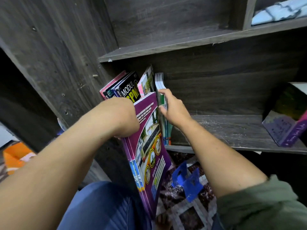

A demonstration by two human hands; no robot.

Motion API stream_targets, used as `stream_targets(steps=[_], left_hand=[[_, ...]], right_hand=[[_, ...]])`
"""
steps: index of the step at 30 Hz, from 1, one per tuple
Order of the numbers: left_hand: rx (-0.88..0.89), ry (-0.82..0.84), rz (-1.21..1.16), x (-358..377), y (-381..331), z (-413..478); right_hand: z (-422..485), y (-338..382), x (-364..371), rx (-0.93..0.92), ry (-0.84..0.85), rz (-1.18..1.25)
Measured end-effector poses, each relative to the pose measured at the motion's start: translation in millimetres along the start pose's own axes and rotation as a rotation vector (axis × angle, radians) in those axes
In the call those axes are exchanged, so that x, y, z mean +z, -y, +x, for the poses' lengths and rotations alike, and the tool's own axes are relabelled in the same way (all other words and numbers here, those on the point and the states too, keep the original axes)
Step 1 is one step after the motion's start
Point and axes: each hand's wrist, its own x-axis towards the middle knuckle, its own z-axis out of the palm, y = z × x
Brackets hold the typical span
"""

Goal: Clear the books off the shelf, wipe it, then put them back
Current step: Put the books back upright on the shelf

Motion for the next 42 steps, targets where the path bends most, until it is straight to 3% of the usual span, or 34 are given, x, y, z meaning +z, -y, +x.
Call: stream_targets(steps=[14, 20, 26, 31, 36, 39, 42], left_hand=[[-0.098, -0.253, -0.023, -6, 14, 59], [-0.125, -0.480, -0.170, -4, 5, 85], [-0.108, -0.606, -0.315, 71, -17, 117], [-0.147, -0.685, -0.381, 79, -14, 151], [0.019, -0.783, -0.352, 79, -4, 178], [0.001, -0.933, -0.258, 91, 9, 177], [-0.137, -0.958, -0.543, 119, 20, 157]], right_hand=[[-5, -17, -15, 0.139, -0.274, -0.144], [-5, -17, -14, 0.098, -0.239, -0.172], [-7, -23, -12, 0.071, -0.229, -0.156], [-11, -26, -5, 0.055, -0.160, -0.166], [-11, -32, 11, 0.109, -0.187, -0.030], [-5, -37, 21, 0.251, -0.042, 0.139], [-11, -57, 45, 0.431, 0.244, 0.132]])
